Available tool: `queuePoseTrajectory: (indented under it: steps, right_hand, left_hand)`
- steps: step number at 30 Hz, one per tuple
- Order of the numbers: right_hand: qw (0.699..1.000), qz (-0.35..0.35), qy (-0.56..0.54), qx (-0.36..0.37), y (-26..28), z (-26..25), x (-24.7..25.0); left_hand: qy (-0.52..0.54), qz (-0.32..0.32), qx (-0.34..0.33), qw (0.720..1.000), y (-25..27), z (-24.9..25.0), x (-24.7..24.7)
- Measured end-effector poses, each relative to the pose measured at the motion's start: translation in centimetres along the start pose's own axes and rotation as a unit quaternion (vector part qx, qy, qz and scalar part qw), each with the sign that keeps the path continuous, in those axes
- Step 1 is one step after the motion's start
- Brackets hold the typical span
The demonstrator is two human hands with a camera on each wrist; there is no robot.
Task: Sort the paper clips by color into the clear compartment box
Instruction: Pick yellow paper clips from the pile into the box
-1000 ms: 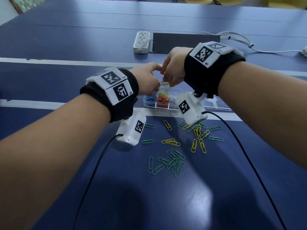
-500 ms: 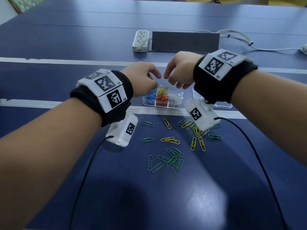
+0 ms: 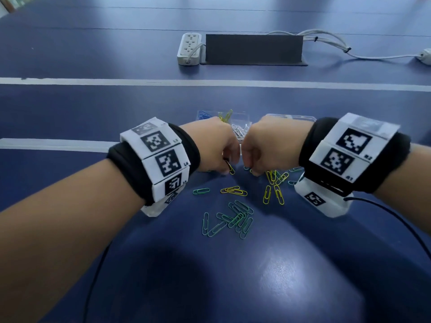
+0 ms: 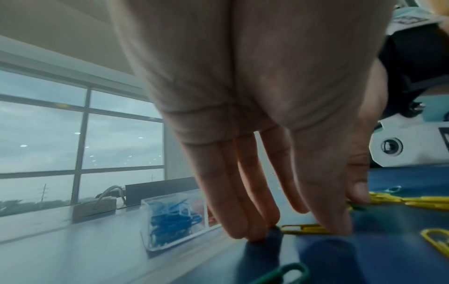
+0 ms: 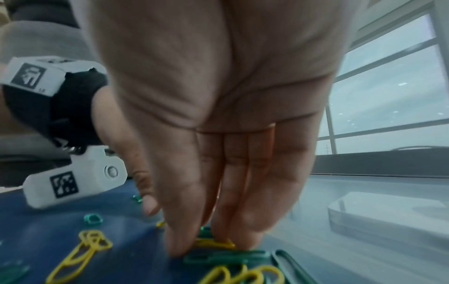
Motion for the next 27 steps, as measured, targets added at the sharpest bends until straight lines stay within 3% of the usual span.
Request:
queuePoseTrajectory:
  steps: [10,14,18,21,27]
  right_hand:
    - [0.999,0.024,0.034,0.030,0.5,-0.6,-0.1]
    - [0.997,0.055,-0.041,0.026,0.8,0.0,0.2]
    - [0.988,0.057,-0.133,-0.047,1.6,1.9,0.4]
    - [0.989,0.051,-0.110,-0.079,2.1,3.0,0.0]
    - [0.997,-0.006,-0.031,-0.066,2.3,3.3,-1.3]
  left_hand:
    - [-0.057,-0.011,-0.010,0.998,-0.3,0.4,-0.1]
    - [-0.021,0.018,-0.004,1.000,0.1,0.3,-0.1]
    - [0.043,0.043,0.010,0.998,0.4,0.3,0.2]
    - [0.076,0.030,0.010,0.997,0.4,0.5,0.0]
    - [0.097,0.008,-0.003,0.995,0.6,1.2,-0.3]
Point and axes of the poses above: each hand's wrist, its own y-axis away from the middle knuckle, its own x-axis out of the back of the hand, z = x × y, the point moved 3 cm from there along -y, towards the middle knuckle, and after that the axes turned 2 degrees about -z, right-handed, at the moved point
